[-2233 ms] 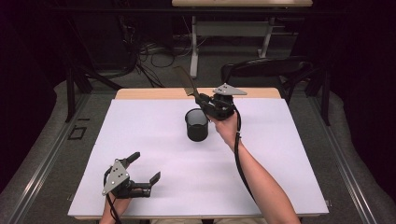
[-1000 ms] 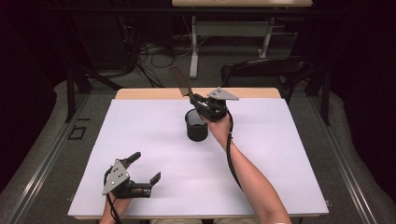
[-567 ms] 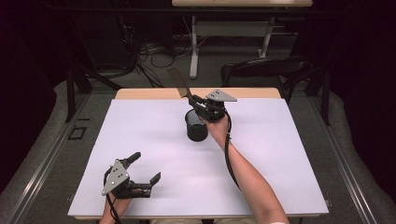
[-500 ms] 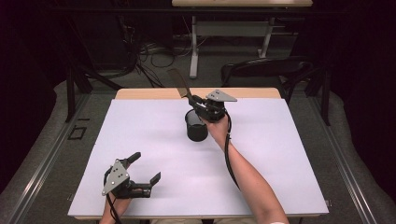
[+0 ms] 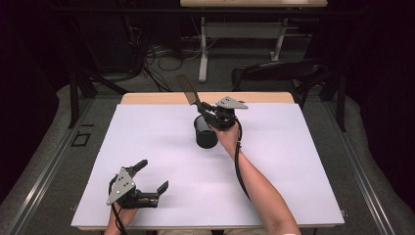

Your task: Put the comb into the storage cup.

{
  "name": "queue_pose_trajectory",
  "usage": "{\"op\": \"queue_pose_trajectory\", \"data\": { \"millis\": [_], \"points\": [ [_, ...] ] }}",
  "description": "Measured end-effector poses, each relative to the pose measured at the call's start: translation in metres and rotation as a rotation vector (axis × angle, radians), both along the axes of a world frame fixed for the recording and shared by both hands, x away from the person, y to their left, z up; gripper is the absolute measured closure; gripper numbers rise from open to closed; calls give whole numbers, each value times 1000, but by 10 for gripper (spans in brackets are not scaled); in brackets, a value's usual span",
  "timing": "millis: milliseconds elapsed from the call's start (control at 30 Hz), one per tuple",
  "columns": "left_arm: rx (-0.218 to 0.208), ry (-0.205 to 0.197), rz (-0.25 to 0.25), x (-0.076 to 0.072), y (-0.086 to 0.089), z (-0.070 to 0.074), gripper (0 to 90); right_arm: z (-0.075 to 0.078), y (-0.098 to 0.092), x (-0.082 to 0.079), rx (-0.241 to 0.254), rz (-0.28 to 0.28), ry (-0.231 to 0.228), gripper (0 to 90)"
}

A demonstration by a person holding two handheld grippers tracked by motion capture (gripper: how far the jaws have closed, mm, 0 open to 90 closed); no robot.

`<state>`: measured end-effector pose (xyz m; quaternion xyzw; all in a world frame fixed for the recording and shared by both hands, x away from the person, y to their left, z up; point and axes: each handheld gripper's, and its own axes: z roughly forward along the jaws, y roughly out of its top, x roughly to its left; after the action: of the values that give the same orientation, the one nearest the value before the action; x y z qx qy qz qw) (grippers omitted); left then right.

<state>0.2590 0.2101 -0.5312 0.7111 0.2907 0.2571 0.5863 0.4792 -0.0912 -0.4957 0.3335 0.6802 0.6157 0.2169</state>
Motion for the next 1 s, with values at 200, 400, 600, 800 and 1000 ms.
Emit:
{"op": "queue_pose_trajectory", "data": {
  "millis": [200,400,600,800,1000],
  "points": [
    [-1,0,0,0,0,0,6,-6,-2,0,5,1,8,726],
    [-2,0,0,0,0,0,6,-9,-4,0,10,8,7,727],
    [-1,-1,-1,0,0,0,6,-13,-5,-1,9,13,6,726],
    [0,-1,0,0,0,0,6,-17,-6,-5,1,16,10,724],
    [1,-1,0,0,0,0,6,-18,-10,-10,-34,-2,6,663]
  ]
}}
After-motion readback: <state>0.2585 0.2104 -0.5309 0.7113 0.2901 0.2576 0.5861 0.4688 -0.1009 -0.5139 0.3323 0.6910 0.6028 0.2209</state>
